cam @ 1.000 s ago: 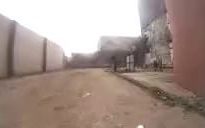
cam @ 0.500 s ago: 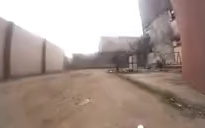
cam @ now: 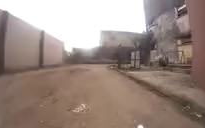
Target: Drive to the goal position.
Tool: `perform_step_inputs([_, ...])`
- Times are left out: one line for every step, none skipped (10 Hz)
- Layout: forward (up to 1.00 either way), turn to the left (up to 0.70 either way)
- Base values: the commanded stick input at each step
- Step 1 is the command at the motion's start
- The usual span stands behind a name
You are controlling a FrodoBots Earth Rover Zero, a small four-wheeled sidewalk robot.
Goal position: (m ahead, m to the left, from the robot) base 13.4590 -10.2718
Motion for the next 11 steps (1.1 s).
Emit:
perform_step_inputs([0.70, 0.00])
perform_step_inputs([0.70, 0.00])
perform_step_inputs([0.70, 0.00])
perform_step_inputs([0.70, 0.00])
perform_step_inputs([0.70, 0.00])
perform_step_inputs([0.70, 0.00])
perform_step_inputs([0.70, 0.00])
perform_step_inputs([0.70, 0.00])
perform_step_inputs([0.70, 0.00])
perform_step_inputs([0.70, 0.00])
perform_step_inputs([0.70, 0.00])
